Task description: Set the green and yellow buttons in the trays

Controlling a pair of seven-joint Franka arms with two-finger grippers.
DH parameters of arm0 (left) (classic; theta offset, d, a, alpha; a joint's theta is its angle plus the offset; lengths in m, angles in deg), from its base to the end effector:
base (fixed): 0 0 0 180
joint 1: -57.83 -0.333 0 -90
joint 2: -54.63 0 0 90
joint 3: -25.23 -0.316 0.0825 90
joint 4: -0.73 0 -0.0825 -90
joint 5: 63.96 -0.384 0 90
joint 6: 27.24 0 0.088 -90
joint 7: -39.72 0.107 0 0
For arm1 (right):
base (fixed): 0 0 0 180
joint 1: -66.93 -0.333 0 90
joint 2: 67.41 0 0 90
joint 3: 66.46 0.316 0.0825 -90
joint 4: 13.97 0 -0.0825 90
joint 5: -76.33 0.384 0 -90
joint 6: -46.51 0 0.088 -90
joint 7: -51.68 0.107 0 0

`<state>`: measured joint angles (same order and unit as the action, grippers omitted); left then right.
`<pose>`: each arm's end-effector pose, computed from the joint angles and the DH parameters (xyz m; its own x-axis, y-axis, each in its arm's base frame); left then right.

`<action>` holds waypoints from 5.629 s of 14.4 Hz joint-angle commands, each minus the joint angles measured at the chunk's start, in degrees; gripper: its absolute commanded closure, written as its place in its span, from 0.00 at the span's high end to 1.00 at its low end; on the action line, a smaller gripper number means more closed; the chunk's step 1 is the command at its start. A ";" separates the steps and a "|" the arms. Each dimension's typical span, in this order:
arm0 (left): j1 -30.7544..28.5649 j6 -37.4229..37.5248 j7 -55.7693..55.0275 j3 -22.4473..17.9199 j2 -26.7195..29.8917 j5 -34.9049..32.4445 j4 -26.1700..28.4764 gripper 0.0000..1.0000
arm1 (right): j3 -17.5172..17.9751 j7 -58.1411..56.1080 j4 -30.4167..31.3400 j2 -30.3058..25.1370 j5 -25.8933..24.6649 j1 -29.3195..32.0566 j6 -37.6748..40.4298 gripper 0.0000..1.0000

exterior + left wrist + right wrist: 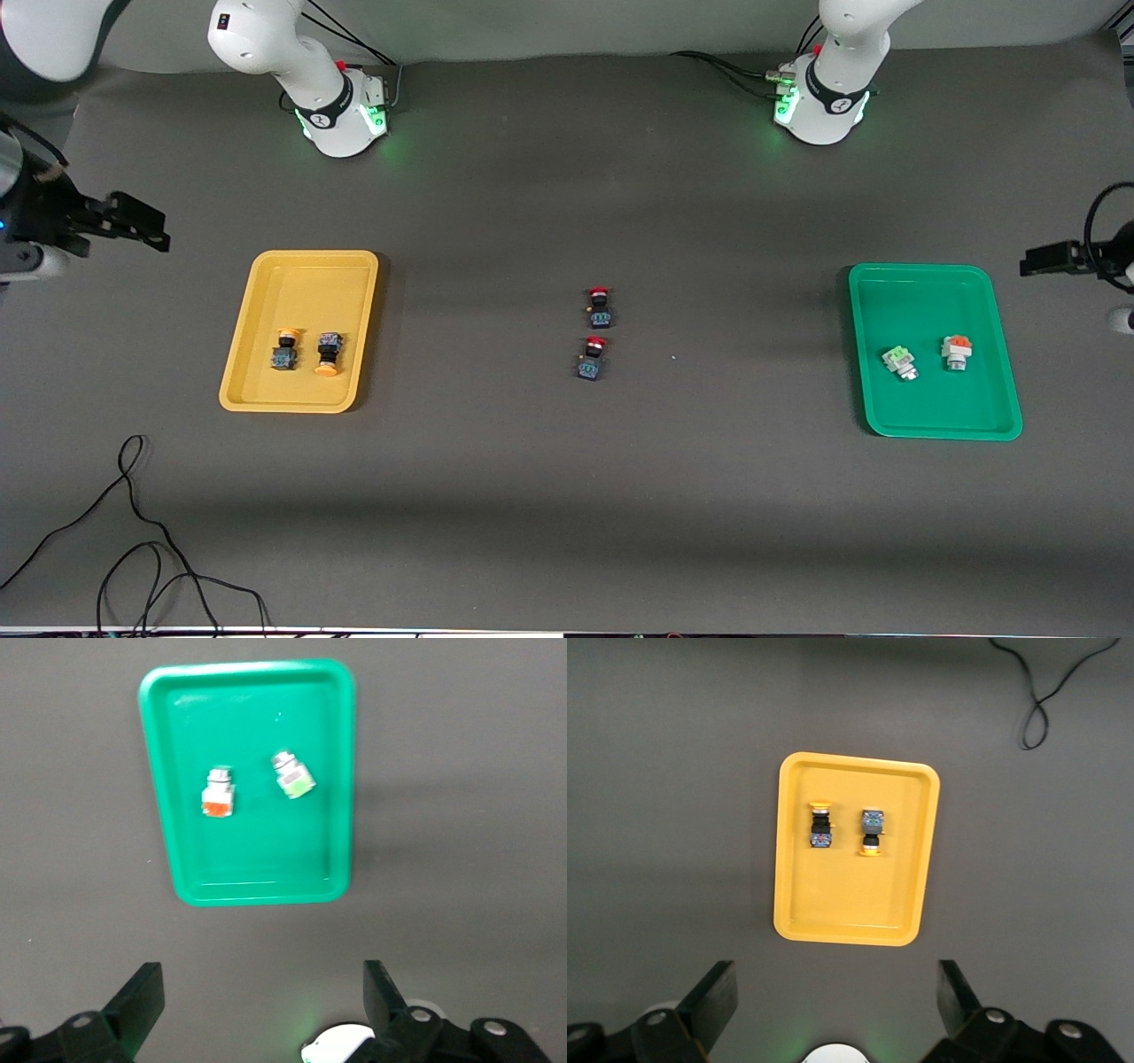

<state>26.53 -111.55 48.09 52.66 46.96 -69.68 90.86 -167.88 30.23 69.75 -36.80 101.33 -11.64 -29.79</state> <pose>0.5699 0.0655 0.5482 0.9718 -0.0800 -0.2216 -0.0833 -0.9965 -0.0054 0.5416 0.0178 0.6474 0.9966 0.0348 -0.0744 0.0403 -0.9965 0.0734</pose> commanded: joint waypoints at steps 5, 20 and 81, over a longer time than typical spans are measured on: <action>25.20 0.64 -4.77 -19.12 5.21 4.66 1.19 1.00 | 0.52 0.71 -1.72 0.06 -1.27 1.40 1.42 1.00; 36.06 0.99 -4.51 -28.39 7.14 5.20 1.19 1.00 | 16.43 0.35 -12.09 -1.43 -1.35 20.74 6.96 1.00; 36.41 0.02 -5.91 -28.39 7.06 5.81 0.40 1.00 | 99.93 16.97 3.56 -31.14 -28.69 80.24 -5.79 1.00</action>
<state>61.79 -111.24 43.01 25.22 53.14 -63.93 90.91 -68.20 46.09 72.19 -67.48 73.62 69.15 -34.69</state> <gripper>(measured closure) 0.000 0.000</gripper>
